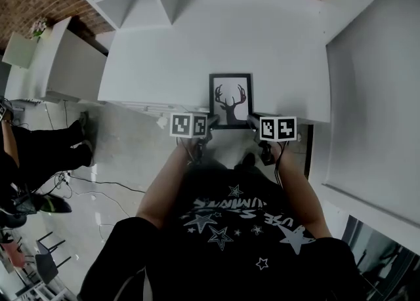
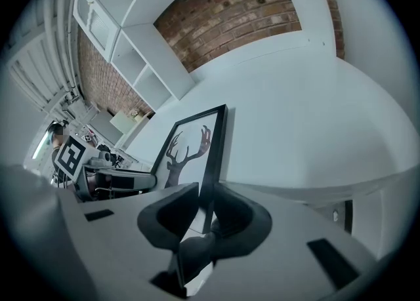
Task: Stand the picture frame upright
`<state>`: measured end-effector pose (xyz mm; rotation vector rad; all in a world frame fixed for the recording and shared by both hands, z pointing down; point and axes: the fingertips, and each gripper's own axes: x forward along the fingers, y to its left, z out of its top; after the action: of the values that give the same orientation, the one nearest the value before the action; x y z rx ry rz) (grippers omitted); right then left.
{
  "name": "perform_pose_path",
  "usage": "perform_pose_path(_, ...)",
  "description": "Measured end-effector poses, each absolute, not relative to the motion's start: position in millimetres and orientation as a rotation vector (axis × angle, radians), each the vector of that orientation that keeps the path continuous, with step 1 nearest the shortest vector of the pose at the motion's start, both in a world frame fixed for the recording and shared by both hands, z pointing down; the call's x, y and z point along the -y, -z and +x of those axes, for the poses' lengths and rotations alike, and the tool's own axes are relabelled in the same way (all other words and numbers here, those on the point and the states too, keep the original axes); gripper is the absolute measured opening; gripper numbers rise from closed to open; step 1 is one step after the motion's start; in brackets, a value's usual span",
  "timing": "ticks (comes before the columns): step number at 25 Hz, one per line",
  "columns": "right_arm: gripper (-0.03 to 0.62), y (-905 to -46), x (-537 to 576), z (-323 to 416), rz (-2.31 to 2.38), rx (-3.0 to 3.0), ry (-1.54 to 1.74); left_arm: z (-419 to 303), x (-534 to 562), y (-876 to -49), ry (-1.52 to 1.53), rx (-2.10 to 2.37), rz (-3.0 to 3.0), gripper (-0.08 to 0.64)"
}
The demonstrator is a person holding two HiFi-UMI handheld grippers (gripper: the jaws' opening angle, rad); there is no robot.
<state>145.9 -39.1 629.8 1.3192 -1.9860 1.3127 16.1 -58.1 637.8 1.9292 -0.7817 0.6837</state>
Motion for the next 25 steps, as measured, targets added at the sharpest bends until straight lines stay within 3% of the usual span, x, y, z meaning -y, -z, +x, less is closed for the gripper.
perform_pose_path(11,0.072,-629.5,44.0,150.4,1.327,2.021,-1.367,16.2,55.2,-638.7,-0.753,0.774,1.962,0.129)
perform_pose_path(25,0.066,-584.0,91.9,129.8,1.338,2.201,-1.087,-5.9,88.0,-600.1,-0.644,0.929,2.043,0.129)
